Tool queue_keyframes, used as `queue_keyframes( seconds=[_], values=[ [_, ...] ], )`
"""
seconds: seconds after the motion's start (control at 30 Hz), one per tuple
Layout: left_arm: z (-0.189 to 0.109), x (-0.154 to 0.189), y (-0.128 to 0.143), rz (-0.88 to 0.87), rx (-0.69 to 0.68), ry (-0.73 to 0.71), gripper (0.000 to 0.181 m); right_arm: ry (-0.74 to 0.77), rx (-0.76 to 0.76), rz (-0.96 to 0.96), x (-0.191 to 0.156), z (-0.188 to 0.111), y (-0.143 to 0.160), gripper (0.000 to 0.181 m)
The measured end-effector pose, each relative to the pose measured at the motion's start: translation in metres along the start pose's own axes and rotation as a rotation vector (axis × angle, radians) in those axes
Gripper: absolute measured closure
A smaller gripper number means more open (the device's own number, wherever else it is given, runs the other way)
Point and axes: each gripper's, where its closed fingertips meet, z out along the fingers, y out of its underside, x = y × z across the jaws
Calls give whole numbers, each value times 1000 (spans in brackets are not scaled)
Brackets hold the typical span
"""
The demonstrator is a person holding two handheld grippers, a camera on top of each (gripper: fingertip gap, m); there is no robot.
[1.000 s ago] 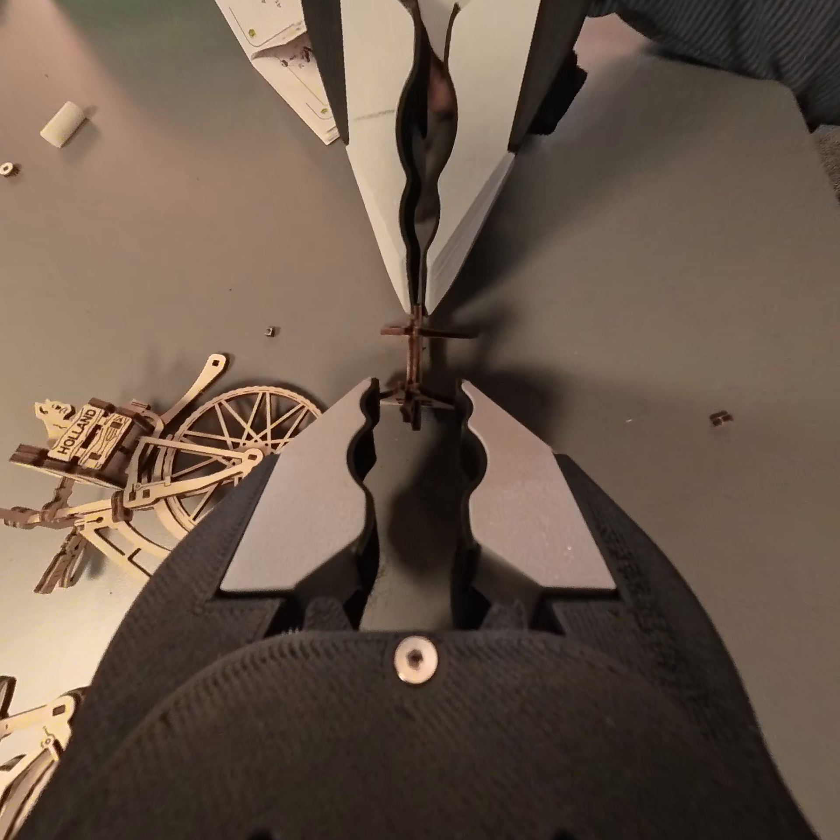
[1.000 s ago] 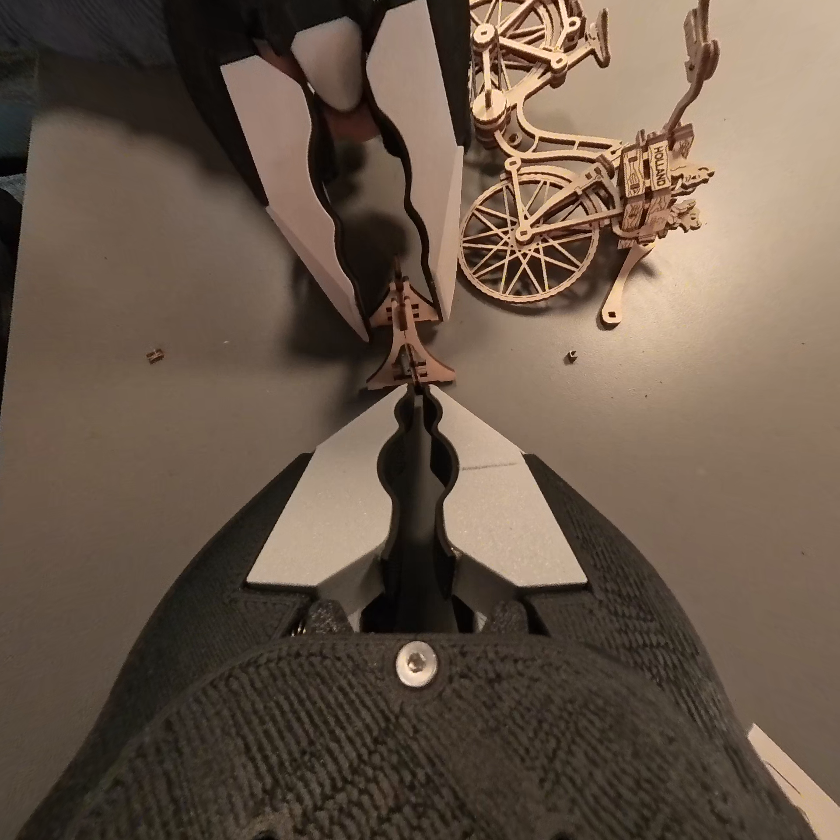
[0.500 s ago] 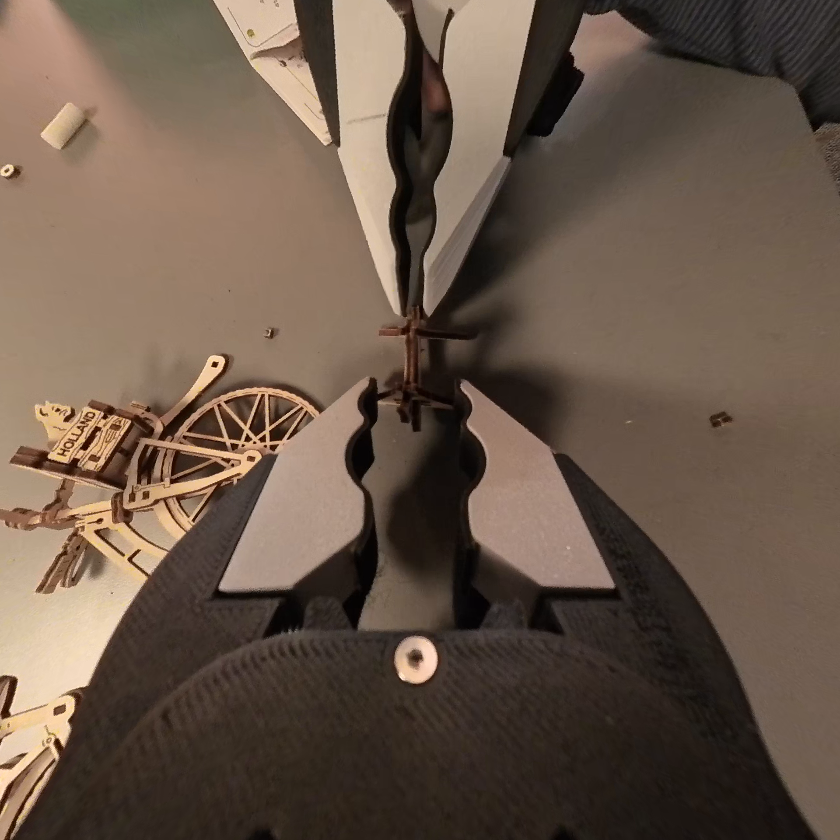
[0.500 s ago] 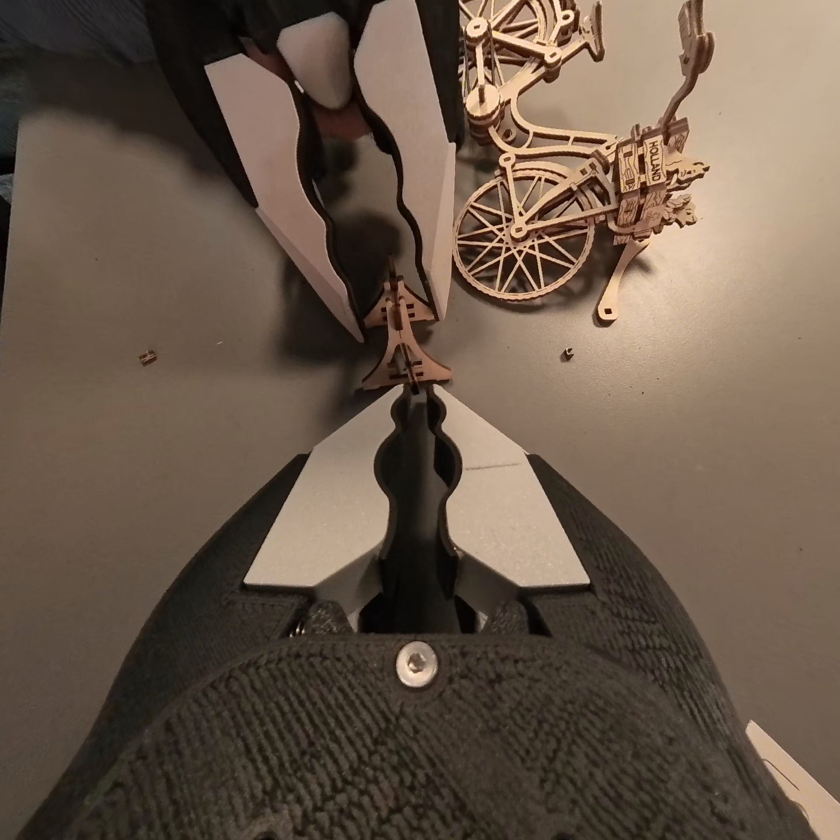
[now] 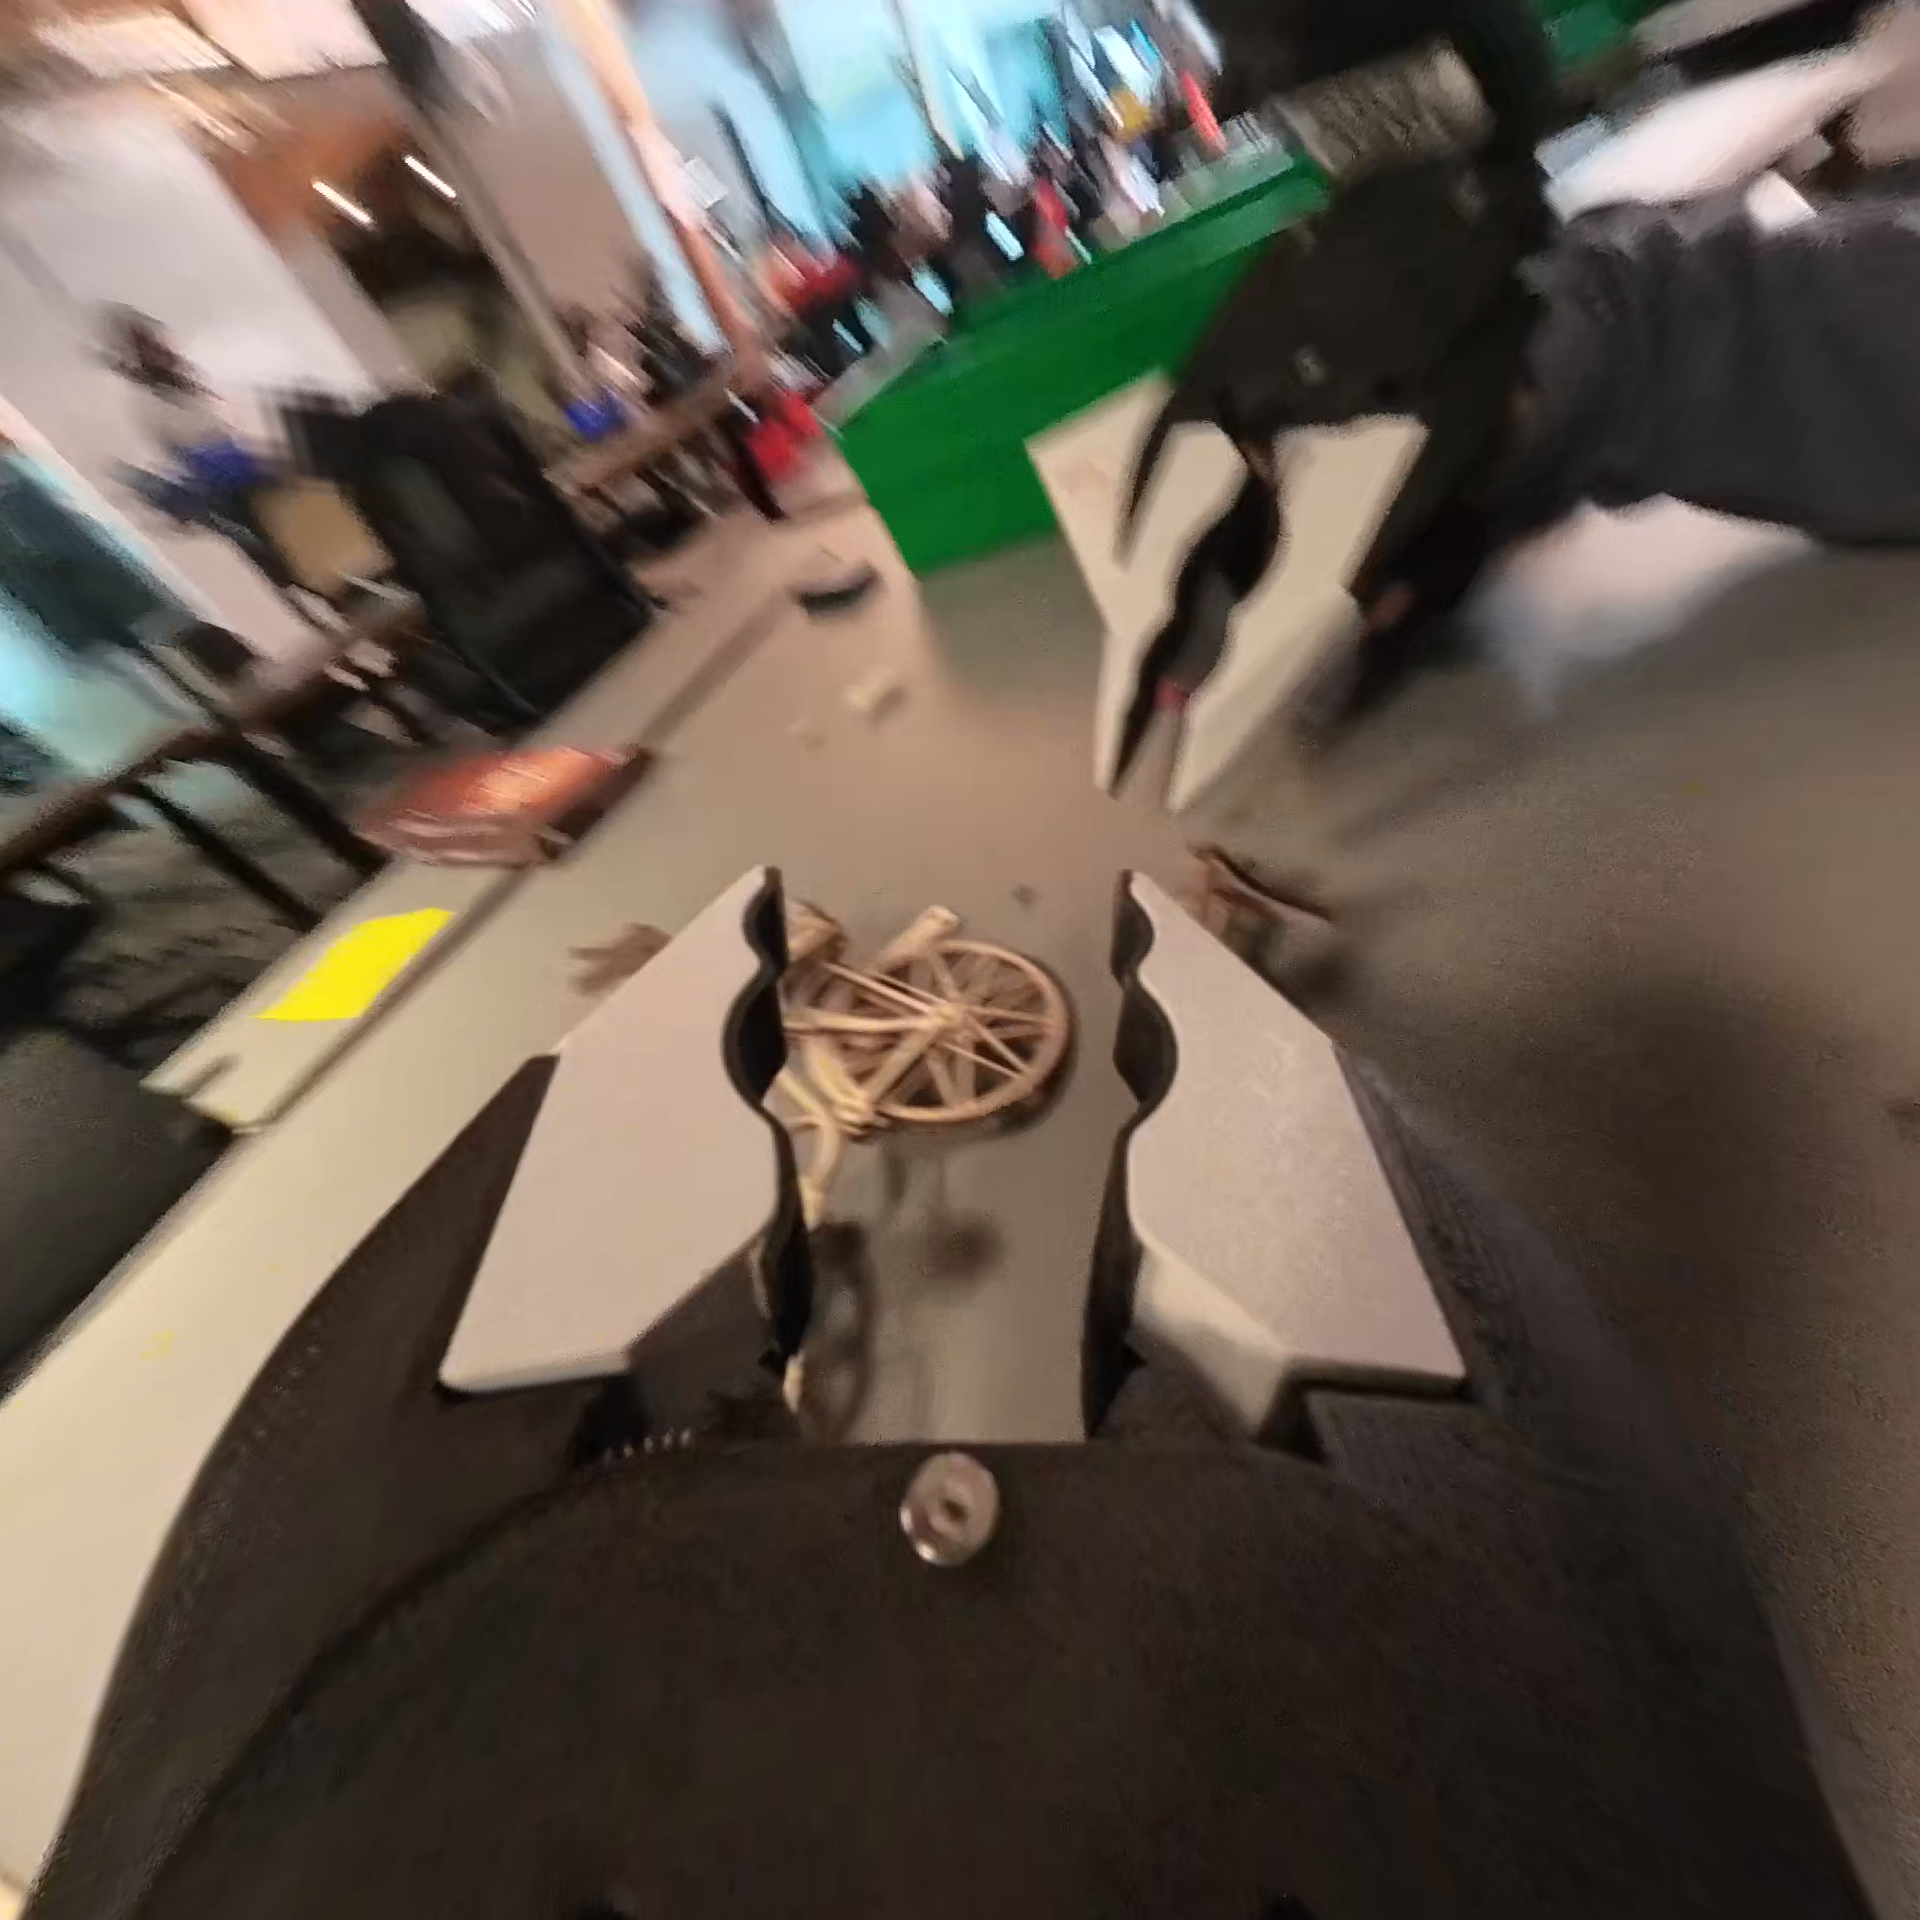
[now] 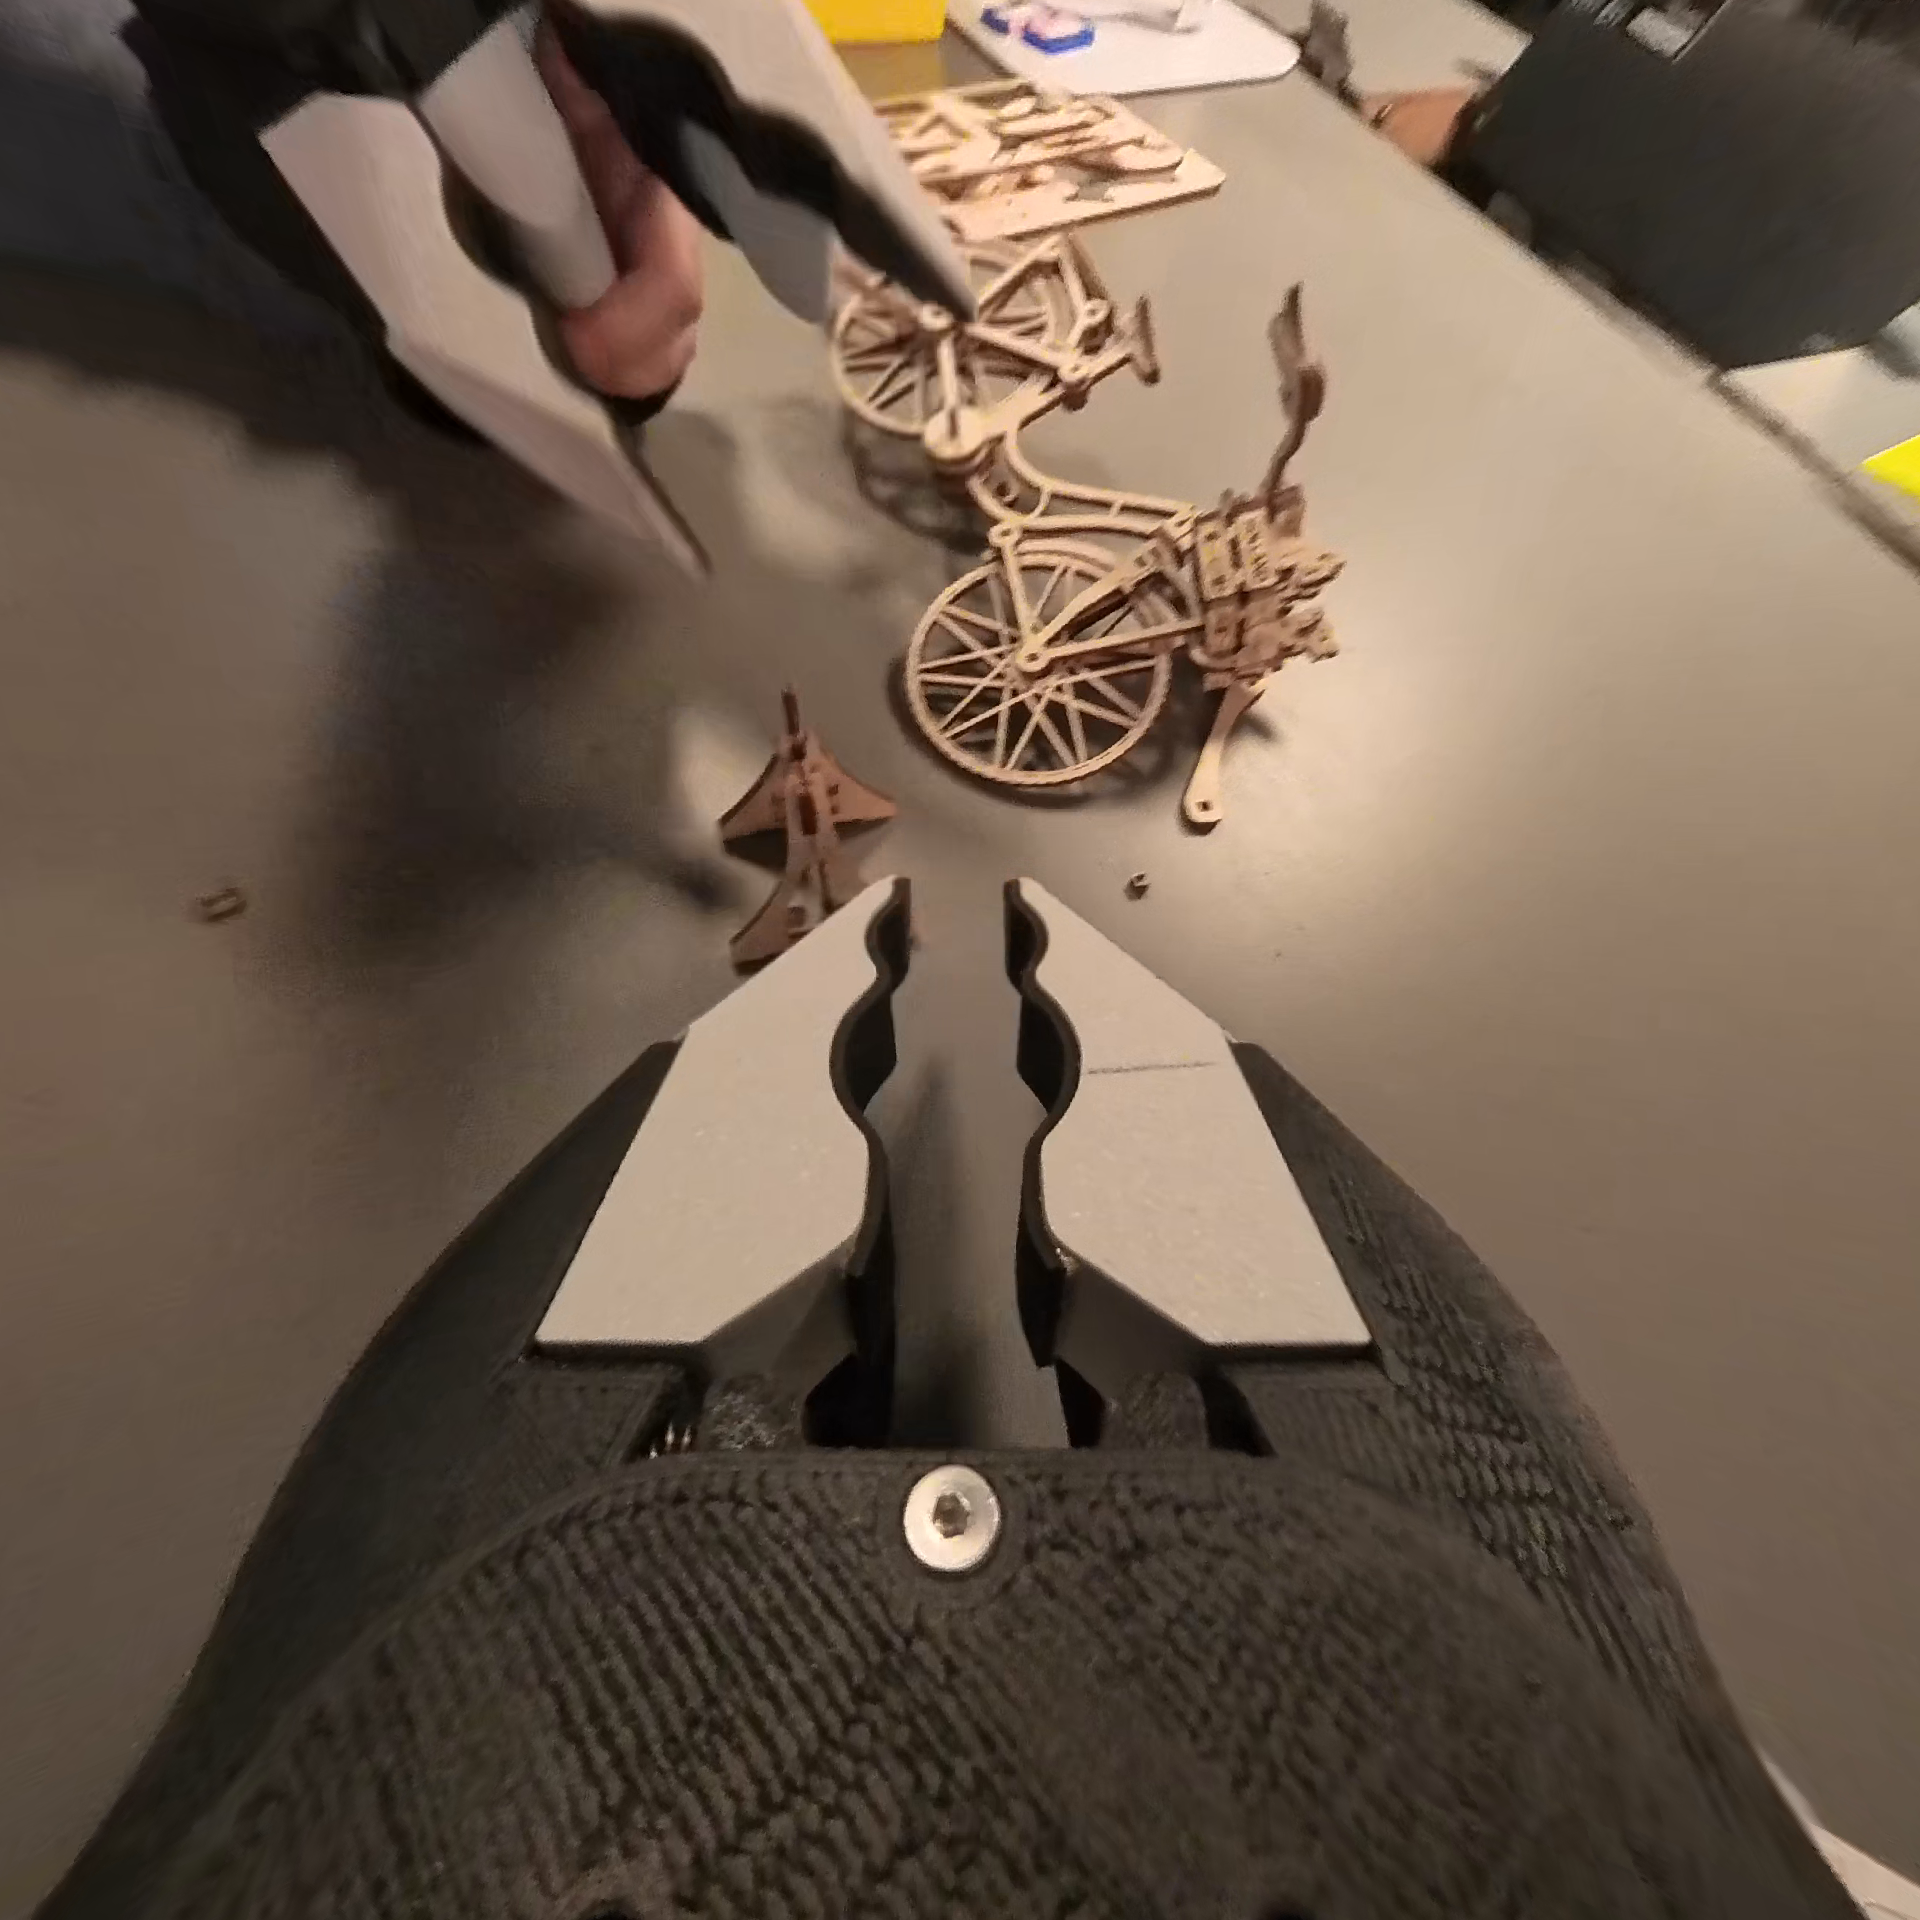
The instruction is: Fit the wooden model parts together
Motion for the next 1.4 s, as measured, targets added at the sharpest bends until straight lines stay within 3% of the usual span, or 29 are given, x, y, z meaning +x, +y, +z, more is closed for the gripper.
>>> queue_keyframes(
  seconds=[0.13, 0.23, 0.4, 0.7, 0.9, 1.07, 1.17, 1.27, 1.4],
  values=[
    [-9, -37, -13, -32, 155, -187, 128, 154, 58, -41, 22, -4, -11, 166],
    [-10, -47, -15, -70, 183, -227, 130, 142, 54, 38, 26, 1, -8, 165],
    [-5, -47, -12, -64, 169, -225, 133, 109, -14, 204, 41, 22, -4, 161],
    [-5, -49, -11, -94, 173, -212, 136, 155, -202, 172, 59, 56, 10, 159],
    [-7, -54, -10, -163, 188, -195, 136, 195, -335, 117, 57, 51, 13, 175],
    [-9, -57, -10, -229, 200, -178, 137, 391, -367, -65, 65, 25, 17, 175],
    [-10, -51, -11, -266, 208, -111, 142, 523, -280, -275, 60, 3, -5, 176],
    [-7, -31, -13, -323, 191, 38, 144, 620, -177, -514, 37, -15, -41, 176],
    [-4, -6, -14, -391, 144, 220, 145, 583, -195, -819, -9, -10, -59, 176]
  ],
)
